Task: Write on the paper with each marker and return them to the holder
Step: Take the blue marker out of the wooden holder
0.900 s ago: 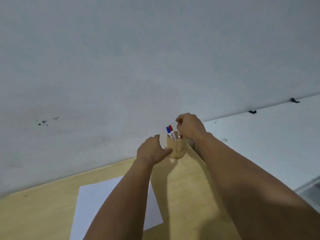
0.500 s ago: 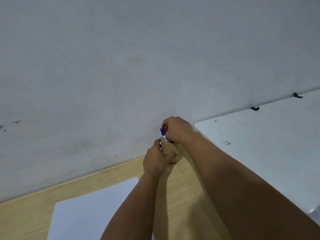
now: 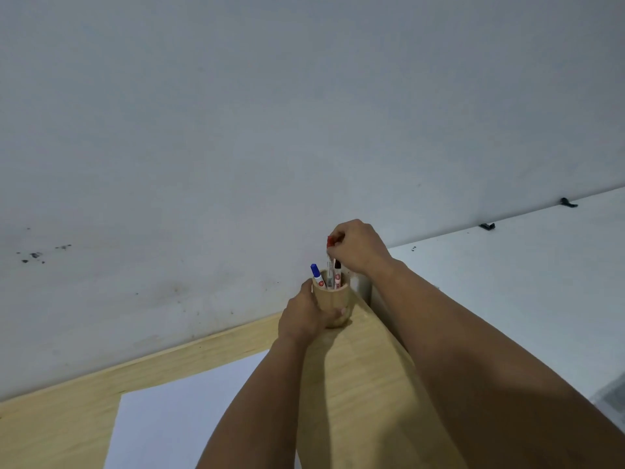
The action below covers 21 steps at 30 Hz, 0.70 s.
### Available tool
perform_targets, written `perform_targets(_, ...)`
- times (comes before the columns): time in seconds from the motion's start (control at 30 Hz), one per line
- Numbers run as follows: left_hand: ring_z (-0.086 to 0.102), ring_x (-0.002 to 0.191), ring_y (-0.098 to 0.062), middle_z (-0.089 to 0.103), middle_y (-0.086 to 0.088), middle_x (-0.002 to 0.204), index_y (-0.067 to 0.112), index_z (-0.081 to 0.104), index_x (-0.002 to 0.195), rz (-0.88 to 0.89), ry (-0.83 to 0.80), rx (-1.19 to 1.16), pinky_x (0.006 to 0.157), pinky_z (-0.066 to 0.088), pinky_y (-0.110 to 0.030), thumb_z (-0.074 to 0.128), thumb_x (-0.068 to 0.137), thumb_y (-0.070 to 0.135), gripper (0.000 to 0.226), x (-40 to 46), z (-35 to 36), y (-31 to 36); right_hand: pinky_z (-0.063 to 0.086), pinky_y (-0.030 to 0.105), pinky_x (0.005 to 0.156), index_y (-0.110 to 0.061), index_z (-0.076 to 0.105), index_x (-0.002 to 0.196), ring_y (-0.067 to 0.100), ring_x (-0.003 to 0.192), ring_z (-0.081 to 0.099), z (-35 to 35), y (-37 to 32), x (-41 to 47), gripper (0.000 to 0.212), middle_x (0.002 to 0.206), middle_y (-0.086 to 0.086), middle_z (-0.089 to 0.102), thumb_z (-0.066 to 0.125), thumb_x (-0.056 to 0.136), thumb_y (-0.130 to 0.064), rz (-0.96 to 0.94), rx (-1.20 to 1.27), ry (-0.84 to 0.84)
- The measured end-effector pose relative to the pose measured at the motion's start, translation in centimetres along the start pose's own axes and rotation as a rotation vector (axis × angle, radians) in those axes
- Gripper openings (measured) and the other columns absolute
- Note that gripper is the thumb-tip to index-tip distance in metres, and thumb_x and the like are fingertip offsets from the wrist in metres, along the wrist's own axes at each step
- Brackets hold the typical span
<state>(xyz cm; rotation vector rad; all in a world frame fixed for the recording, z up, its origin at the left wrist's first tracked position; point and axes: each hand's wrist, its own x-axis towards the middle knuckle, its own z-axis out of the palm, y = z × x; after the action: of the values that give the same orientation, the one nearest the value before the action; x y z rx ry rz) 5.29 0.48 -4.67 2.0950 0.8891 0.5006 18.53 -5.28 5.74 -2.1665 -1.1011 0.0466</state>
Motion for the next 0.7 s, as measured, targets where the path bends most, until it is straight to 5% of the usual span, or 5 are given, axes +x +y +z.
perform_targets(0.3,0.065,0.112,-0.026,0.068,-0.001,0.127,0.023,0.048,0.139,-0.048,0.065,0.039,0.089,0.055,-0.04,0.079,0.084,0.044,0.066,-0.3,0.2,0.6,0.059,0.036,0.091,-0.02,0.074,0.128,0.026,0.109,0.073,2.1,0.9,-2.6,0.035,0.122,0.004,0.076,0.073,0.094,-0.013,0.043,-0.07,-0.074)
perform_targets(0.5,0.067,0.108,-0.024,0.069,0.001,0.125,0.022,0.045,0.141,-0.049,0.089,0.094,0.082,0.055,-0.037,0.073,0.087,0.046,0.066,0.3,0.6,0.2,0.056,0.04,0.091,-0.027,0.077,0.118,0.027,0.113,0.065,3.7,-0.3,-2.0,0.028,0.123,0.003,0.054,0.076,0.093,-0.039,-0.045,-0.261,-0.108)
perform_targets(0.7,0.065,0.115,-0.028,0.067,-0.003,0.131,0.021,0.045,0.142,-0.041,0.06,0.125,0.092,0.056,-0.043,0.075,0.086,0.042,0.067,0.5,0.4,-0.2,0.051,0.043,0.1,-0.025,0.08,0.101,0.027,0.118,0.062,3.4,-1.0,-0.8,0.015,0.123,0.004,0.063,0.078,0.093,-0.038,0.011,-0.148,-0.033)
